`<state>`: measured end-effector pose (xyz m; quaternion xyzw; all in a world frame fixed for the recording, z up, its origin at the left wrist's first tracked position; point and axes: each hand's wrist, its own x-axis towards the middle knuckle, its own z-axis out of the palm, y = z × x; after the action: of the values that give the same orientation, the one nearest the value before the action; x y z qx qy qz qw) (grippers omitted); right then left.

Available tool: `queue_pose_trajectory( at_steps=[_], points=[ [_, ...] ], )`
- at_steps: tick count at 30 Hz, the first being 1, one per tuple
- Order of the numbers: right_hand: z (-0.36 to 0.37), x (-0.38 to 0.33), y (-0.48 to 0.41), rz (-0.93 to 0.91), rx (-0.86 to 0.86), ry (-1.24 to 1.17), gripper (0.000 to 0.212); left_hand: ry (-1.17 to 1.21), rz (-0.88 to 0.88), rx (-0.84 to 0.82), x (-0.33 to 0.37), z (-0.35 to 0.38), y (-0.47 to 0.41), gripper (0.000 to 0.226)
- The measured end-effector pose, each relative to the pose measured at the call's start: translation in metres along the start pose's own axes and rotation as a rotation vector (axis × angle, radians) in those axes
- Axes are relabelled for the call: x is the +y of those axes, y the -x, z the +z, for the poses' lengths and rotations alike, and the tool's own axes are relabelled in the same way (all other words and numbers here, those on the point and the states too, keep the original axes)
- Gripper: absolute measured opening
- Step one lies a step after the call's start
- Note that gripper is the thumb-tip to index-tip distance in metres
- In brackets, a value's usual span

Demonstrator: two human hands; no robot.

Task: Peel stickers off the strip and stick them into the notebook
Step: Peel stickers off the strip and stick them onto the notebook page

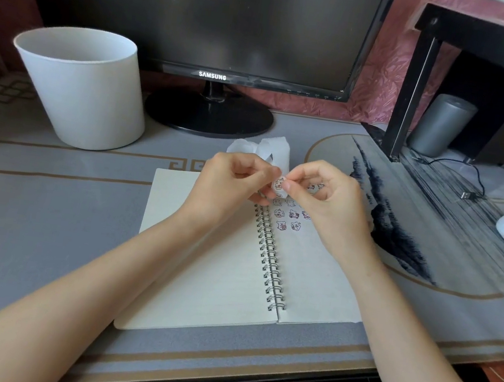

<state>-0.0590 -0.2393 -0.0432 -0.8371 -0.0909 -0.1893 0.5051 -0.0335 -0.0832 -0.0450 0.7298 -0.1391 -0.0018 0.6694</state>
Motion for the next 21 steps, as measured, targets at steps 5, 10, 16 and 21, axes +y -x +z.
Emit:
queue_pose_trajectory(
  at_steps=[5, 10, 16, 21],
  points=[
    [-0.002, 0.002, 0.003, -0.104, -0.069, 0.155, 0.004, -0.029, -0.02, 0.011, -0.001, -0.002, 0.0, 0.02],
    [-0.008, -0.008, 0.008, -0.086, -0.096, 0.071, 0.008, -0.018, -0.006, 0.043, -0.001, -0.003, -0.001, 0.022],
    [-0.029, -0.008, 0.012, 0.223, -0.182, -0.07, 0.004, -0.019, -0.012, 0.036, -0.003, -0.001, -0.002, 0.022],
    [-0.04, 0.005, 0.019, 0.472, -0.153, -0.044, 0.005, -0.027, -0.011, 0.035, -0.003, -0.001, -0.002, 0.022]
  ],
)
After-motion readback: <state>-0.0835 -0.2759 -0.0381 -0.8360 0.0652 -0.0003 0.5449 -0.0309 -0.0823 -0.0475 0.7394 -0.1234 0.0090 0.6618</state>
